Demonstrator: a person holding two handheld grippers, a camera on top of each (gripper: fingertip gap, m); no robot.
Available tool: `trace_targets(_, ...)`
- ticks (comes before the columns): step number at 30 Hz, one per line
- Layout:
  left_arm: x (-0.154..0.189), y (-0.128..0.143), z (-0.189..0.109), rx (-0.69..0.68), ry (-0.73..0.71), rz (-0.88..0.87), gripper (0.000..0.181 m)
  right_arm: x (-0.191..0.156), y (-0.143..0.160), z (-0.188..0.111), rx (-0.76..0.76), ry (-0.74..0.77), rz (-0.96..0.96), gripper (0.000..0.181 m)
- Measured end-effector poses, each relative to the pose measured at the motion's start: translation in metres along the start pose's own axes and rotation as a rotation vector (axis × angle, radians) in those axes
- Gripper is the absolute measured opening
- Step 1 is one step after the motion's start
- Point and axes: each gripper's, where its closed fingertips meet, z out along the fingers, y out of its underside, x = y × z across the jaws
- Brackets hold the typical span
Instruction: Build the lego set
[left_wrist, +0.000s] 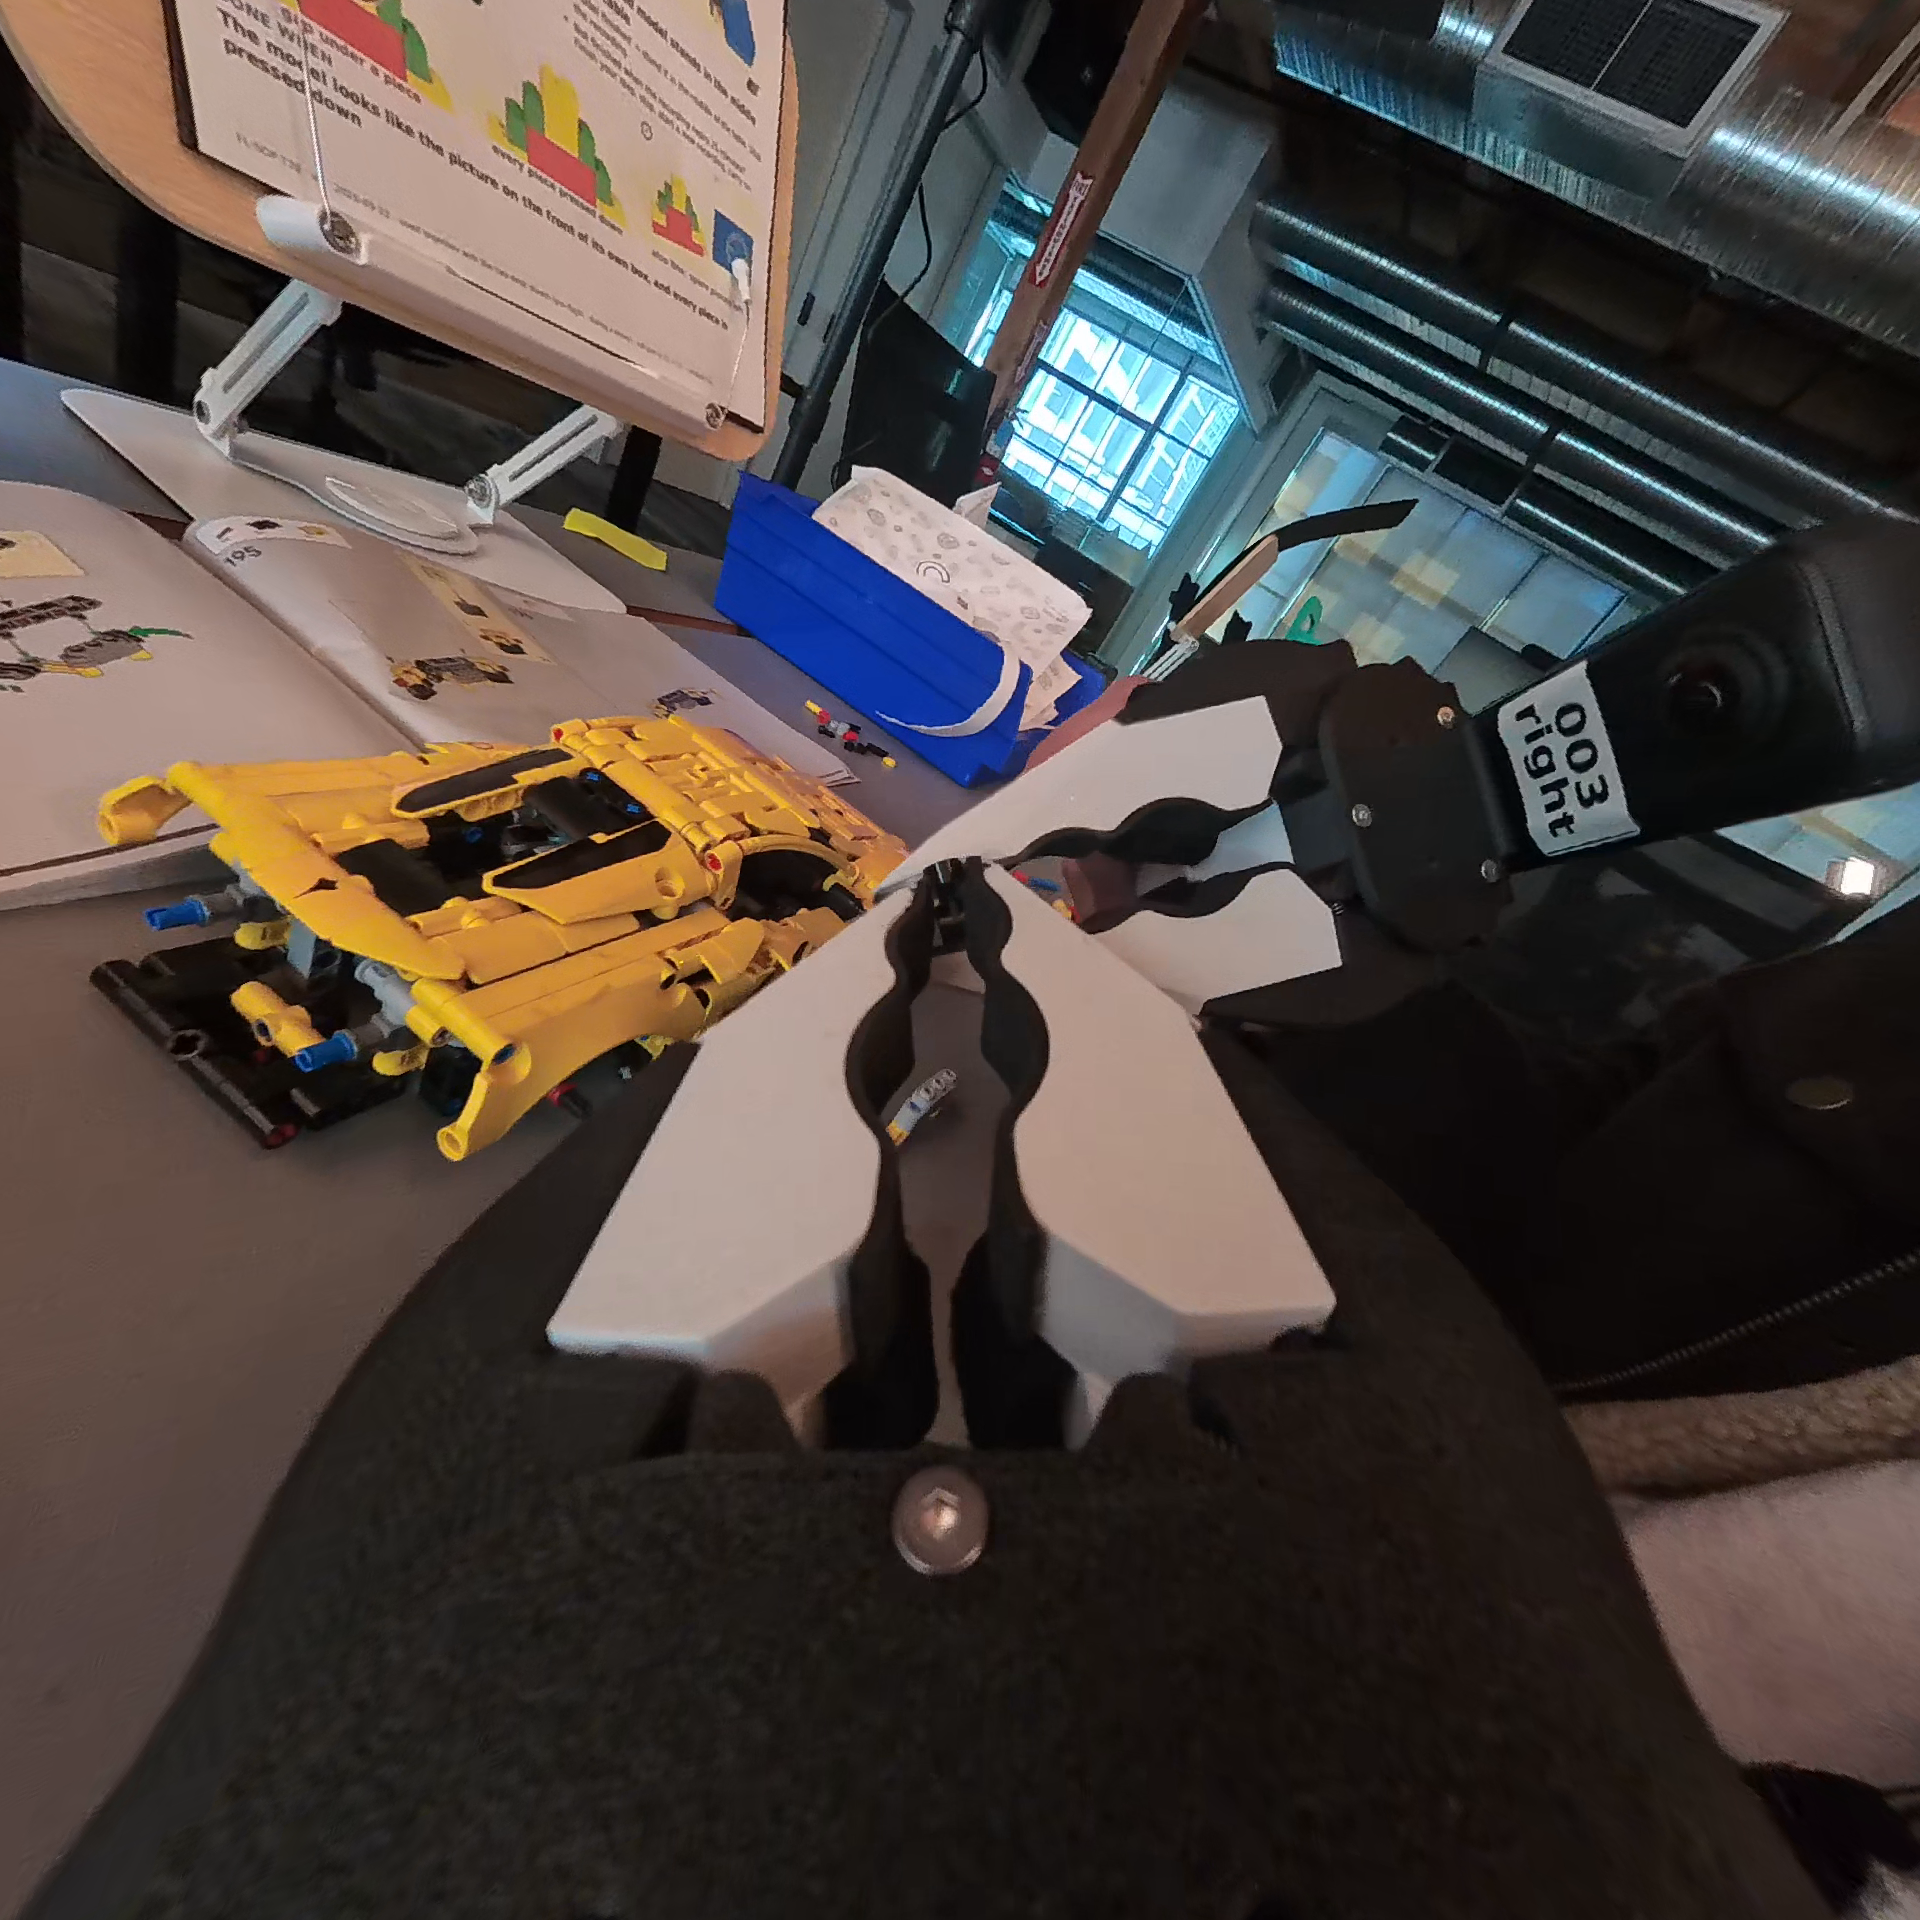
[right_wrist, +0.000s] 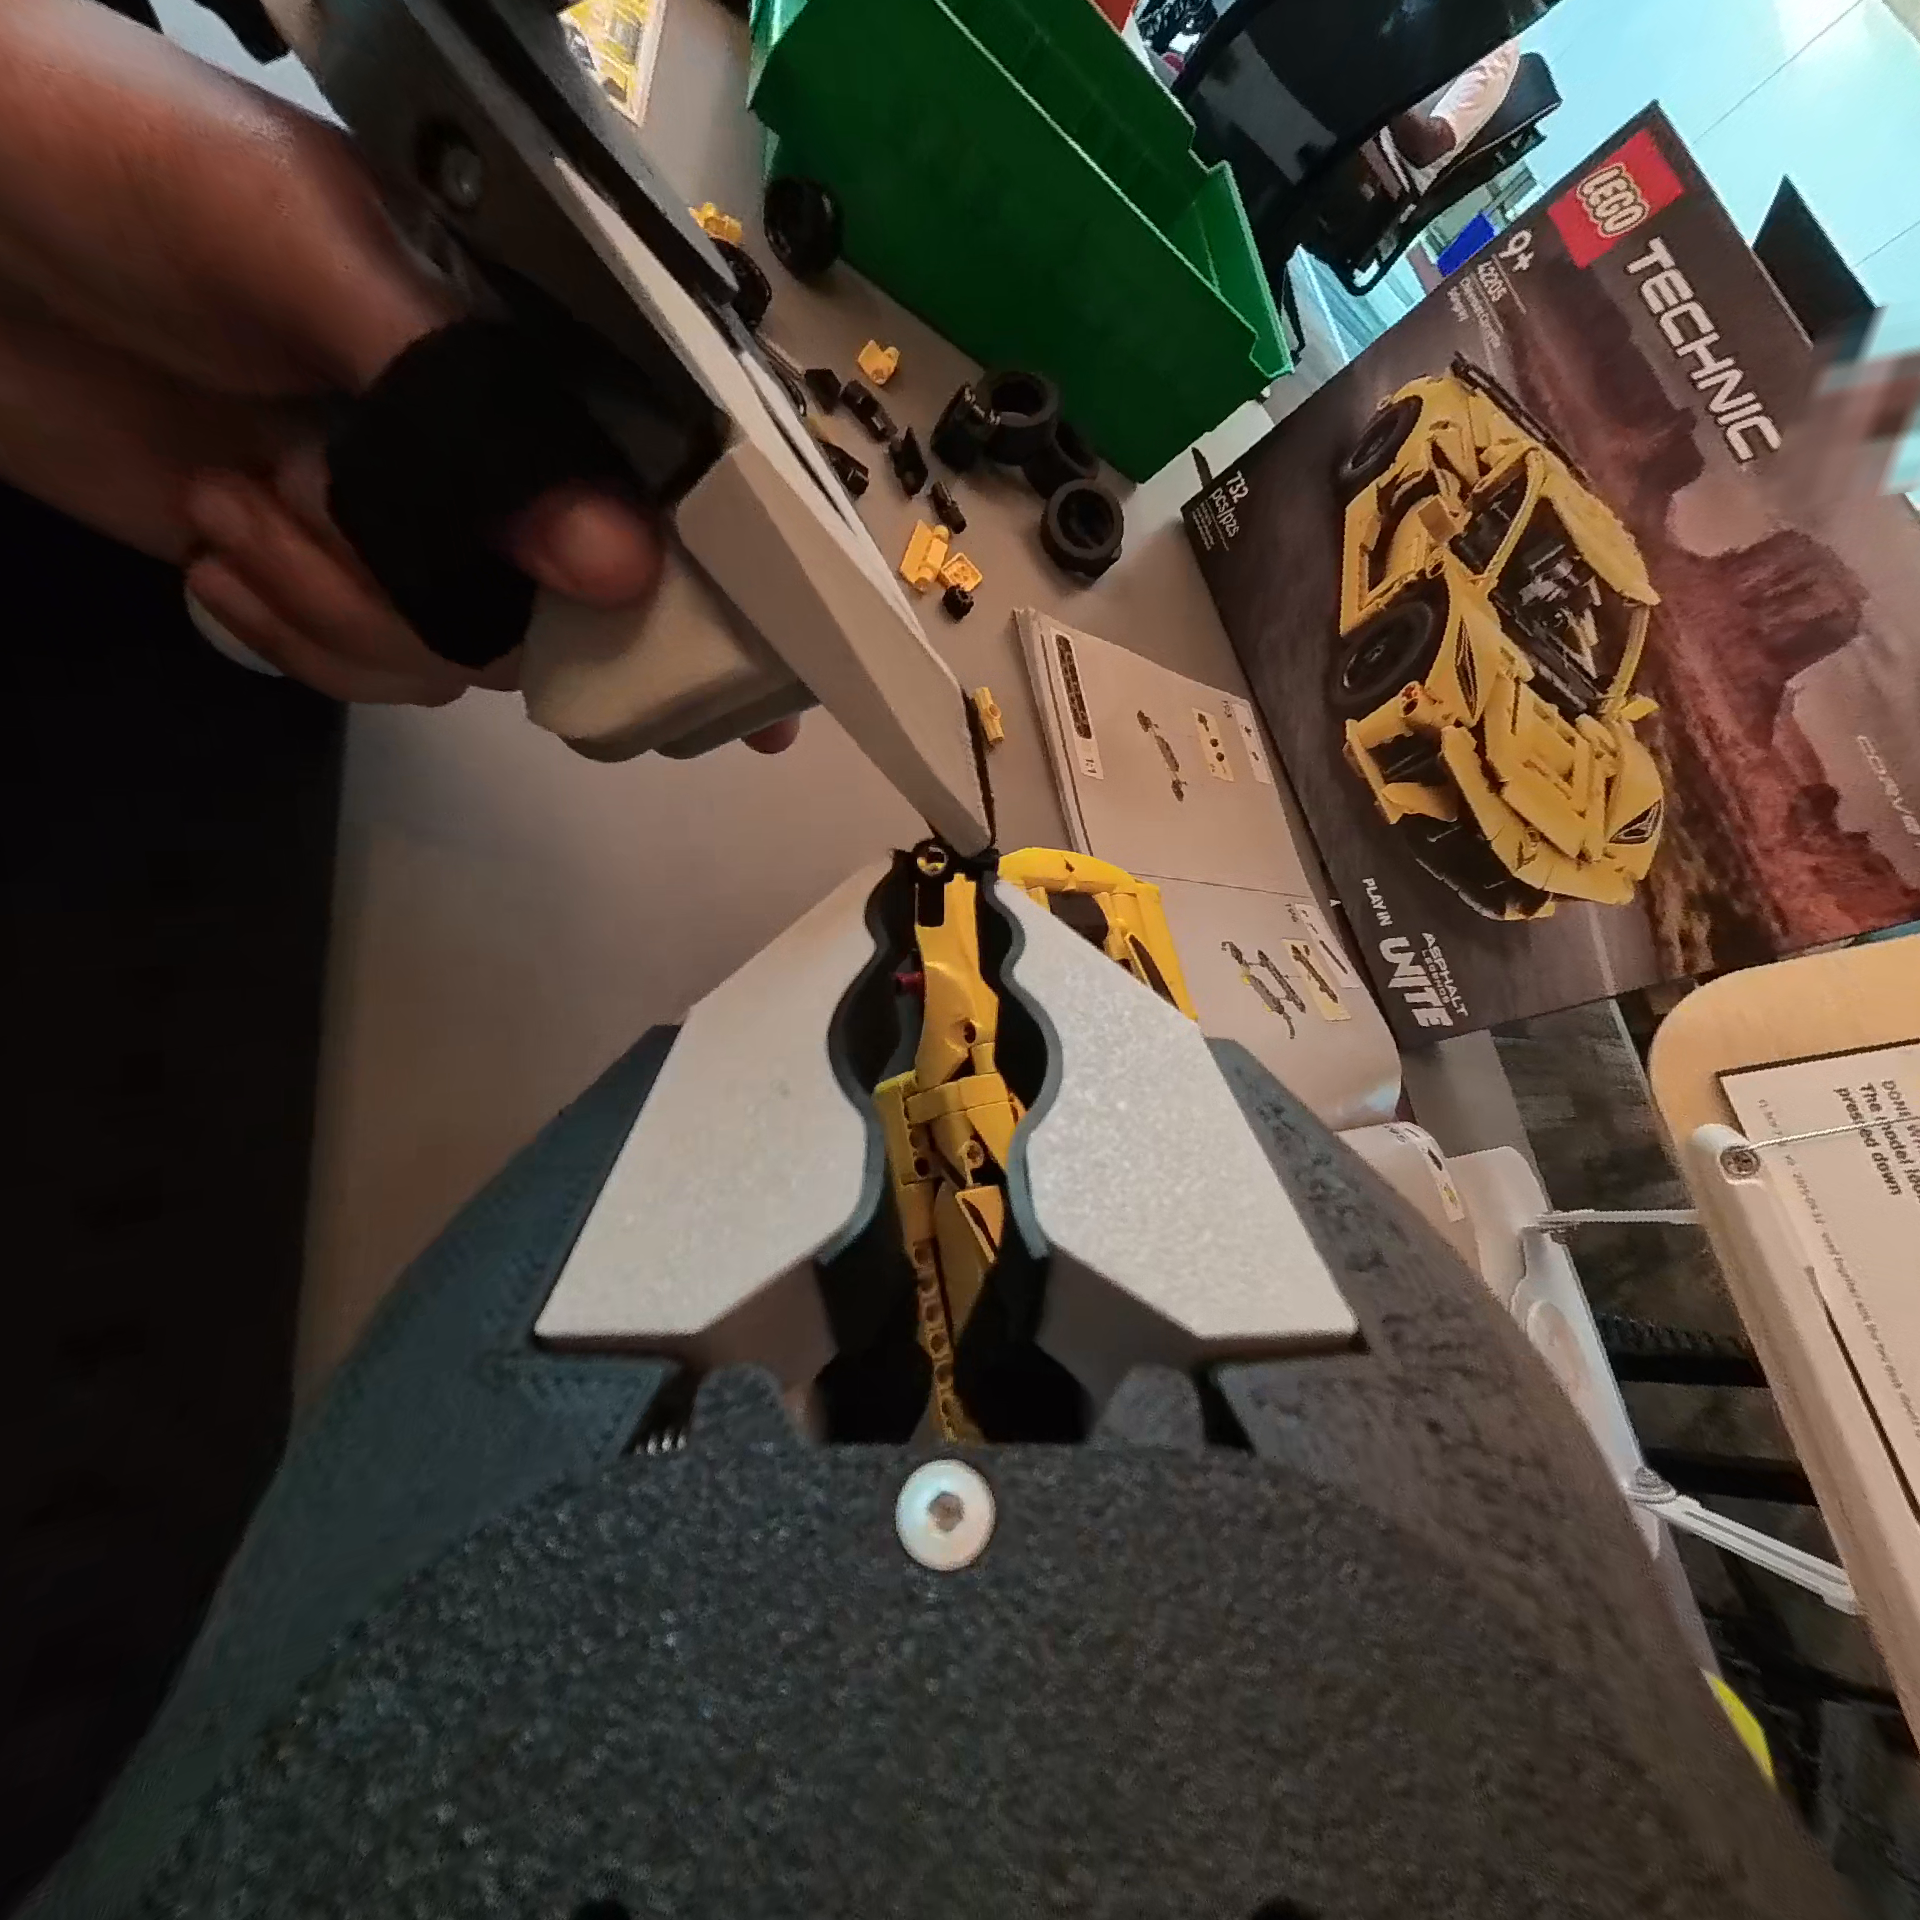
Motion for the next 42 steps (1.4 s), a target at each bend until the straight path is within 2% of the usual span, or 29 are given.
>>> trace_targets(8, 0.000, 0.002, 0.000, -0.016, -0.007, 0.019, 0.005, -0.002, 0.002, 0.000, 0.000, -0.028, -0.006, 0.008)
trace_targets(13, 0.003, -0.002, -0.003, -0.010, 0.053, -0.029, 0.005, -0.003, -0.001, -0.001, 0.063, -0.071, 0.092, 0.011)
trace_targets(17, 0.003, -0.006, -0.005, 0.006, 0.077, -0.048, 0.005, -0.005, -0.002, -0.004, 0.083, -0.112, 0.118, 0.003)
trace_targets(21, 0.006, 0.001, -0.007, -0.051, 0.125, -0.056, 0.006, -0.012, 0.001, -0.005, 0.068, -0.167, 0.103, 0.002)
trace_targets(23, 0.004, 0.012, -0.010, -0.151, 0.112, 0.055, 0.007, -0.018, 0.006, -0.005, 0.042, -0.225, 0.108, 0.002)
trace_targets(25, -0.013, 0.023, -0.014, -0.253, -0.018, 0.329, 0.033, -0.024, 0.014, -0.005, 0.012, -0.275, 0.105, 0.001)
trace_targets(27, -0.025, 0.035, -0.016, -0.348, -0.134, 0.623, 0.049, -0.034, 0.020, -0.003, -0.023, -0.338, 0.124, 0.001)
trace_targets(30, -0.031, 0.057, -0.013, -0.511, -0.209, 0.881, 0.049, -0.043, 0.031, 0.003, -0.087, -0.365, 0.117, 0.001)
trace_targets(35, -0.040, 0.071, -0.007, -0.685, -0.289, 1.112, 0.047, -0.043, 0.044, 0.008, -0.171, -0.318, 0.045, 0.001)
trace_targets(38, -0.035, 0.071, 0.003, -0.701, -0.294, 1.208, 0.035, -0.042, 0.044, 0.010, -0.198, -0.264, -0.056, 0.001)
trace_targets(39, -0.037, 0.069, 0.005, -0.696, -0.320, 1.236, 0.026, -0.041, 0.044, 0.011, -0.210, -0.244, -0.082, 0.001)
trace_targets(42, -0.044, 0.066, 0.008, -0.699, -0.381, 1.254, 0.020, -0.035, 0.048, 0.011, -0.233, -0.205, -0.096, 0.001)
